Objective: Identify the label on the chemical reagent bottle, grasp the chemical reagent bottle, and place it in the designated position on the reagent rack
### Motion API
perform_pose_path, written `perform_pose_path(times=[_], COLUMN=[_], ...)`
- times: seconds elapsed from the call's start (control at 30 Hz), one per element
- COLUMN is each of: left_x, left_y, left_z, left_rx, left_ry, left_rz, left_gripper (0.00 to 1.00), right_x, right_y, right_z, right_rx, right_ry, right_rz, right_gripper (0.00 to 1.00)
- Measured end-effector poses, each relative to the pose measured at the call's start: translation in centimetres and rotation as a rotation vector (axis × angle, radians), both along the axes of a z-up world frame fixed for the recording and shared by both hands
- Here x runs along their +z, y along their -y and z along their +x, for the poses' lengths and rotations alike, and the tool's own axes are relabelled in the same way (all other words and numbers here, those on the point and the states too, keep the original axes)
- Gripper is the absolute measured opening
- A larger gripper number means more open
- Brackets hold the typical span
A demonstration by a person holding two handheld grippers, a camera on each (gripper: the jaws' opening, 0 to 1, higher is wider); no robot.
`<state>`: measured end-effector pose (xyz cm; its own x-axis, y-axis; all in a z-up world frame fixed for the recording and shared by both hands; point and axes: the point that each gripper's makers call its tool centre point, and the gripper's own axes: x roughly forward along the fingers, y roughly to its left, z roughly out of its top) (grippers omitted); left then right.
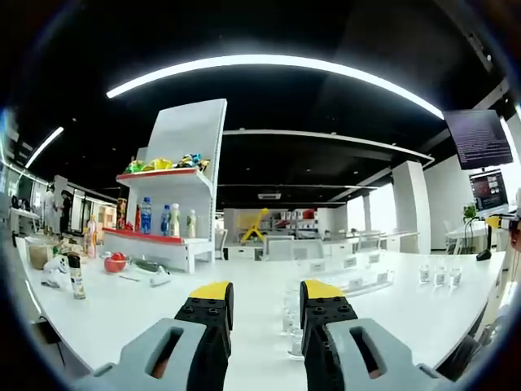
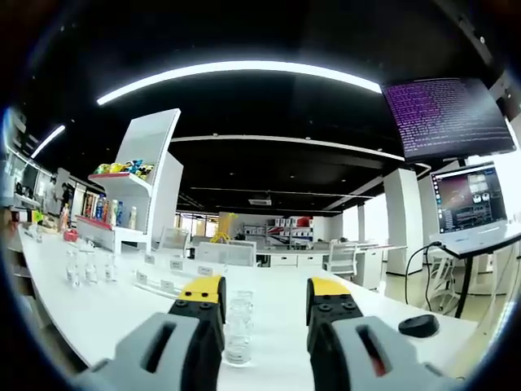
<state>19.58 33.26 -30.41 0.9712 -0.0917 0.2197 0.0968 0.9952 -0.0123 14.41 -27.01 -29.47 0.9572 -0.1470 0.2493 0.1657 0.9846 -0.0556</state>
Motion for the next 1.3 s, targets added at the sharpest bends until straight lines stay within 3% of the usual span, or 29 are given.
perform_pose_path(times=[0.57, 1.3], left_x=[-0.1, -1.0], left_y=[1.9, 2.1], left_z=[0.0, 0.4], left_rx=[-0.056, -0.080], left_ry=[-0.016, -0.055], left_rz=[0.054, 0.072], left_gripper=[0.33, 0.33], right_x=[0.5, -0.1], right_y=[0.4, 0.5], right_z=[-0.4, 0.1], right_rx=[-0.002, 0.008], right_ry=[0.009, -0.020], right_rz=[-0.017, -0.036], right_gripper=[0.39, 0.39])
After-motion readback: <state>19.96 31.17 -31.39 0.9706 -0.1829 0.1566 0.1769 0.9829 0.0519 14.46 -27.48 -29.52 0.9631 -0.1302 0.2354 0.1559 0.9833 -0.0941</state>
